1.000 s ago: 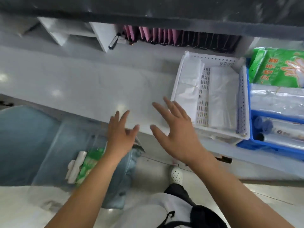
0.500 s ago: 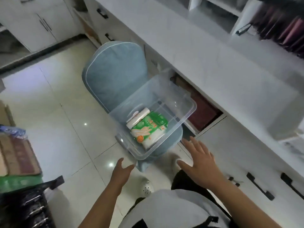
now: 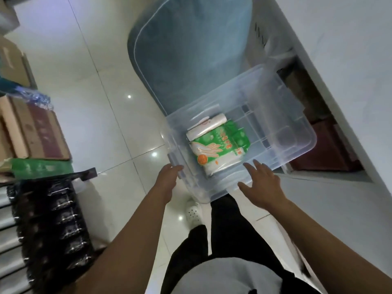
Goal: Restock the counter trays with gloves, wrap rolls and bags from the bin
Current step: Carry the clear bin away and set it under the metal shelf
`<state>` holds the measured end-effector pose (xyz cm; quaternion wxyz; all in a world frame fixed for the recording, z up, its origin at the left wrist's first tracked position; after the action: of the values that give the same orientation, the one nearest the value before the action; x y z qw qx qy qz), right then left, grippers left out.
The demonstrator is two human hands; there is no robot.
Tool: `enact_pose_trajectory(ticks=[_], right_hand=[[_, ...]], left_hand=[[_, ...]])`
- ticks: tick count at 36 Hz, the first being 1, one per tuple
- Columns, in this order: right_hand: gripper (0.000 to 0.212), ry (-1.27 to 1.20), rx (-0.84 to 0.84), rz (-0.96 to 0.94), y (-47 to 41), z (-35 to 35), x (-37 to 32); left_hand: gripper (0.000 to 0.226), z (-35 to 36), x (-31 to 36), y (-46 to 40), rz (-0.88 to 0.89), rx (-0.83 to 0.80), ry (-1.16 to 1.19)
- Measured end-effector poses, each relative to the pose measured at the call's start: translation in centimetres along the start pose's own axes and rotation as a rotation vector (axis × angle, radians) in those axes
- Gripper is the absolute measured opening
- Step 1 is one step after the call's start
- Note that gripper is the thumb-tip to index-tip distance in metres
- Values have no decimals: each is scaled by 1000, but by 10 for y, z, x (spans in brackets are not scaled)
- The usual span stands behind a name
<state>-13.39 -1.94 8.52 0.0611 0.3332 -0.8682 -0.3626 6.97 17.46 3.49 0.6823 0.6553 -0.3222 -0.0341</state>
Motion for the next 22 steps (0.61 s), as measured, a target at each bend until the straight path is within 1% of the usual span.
enact_pose_trajectory(ticks=[1,2,5,7,9,13,16,18,20,22], right_hand=[[71,8,-8,3,-5,-2,2],[70,18,-18,7,-10,-4,5],[71,54,-43,26,-26,-14,14],[72,71,-52,40,-37,-23,19],[72,85,-43,51,-49,-34,22],[72,79,-23,57,-76,-62,20],[73,36,13,64,-101,-85,20],[78,-22,45,90,-118,-100,21],[83,-95,80,146,-137,-111,25],[87,-157,123,196,-156,-119,27]], left_hand=[[33,5,5,-7,-6,16,21],[28,9,9,-12,-5,38,39],[39,12,13,-23,-10,103,129],[39,11,14,-20,-30,77,213],[30,10,14,-17,-57,14,291],[21,8,26,-8,-94,-46,340],[12,2,33,-1,-96,-77,371],[14,-6,32,3,-91,-71,380],[16,-17,29,8,-88,-33,377],[13,-32,24,11,-72,17,335]])
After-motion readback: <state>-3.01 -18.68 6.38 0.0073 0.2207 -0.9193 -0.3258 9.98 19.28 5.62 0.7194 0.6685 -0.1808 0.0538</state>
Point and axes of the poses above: each hand's wrist, its own y-axis away from the middle knuckle, its own z-axis out of the palm, x = y × z, the point moved 2 cm from there along -y, towards the middle knuckle, and after that the axes turned 5 degrees about y, right-handed, at the moved point
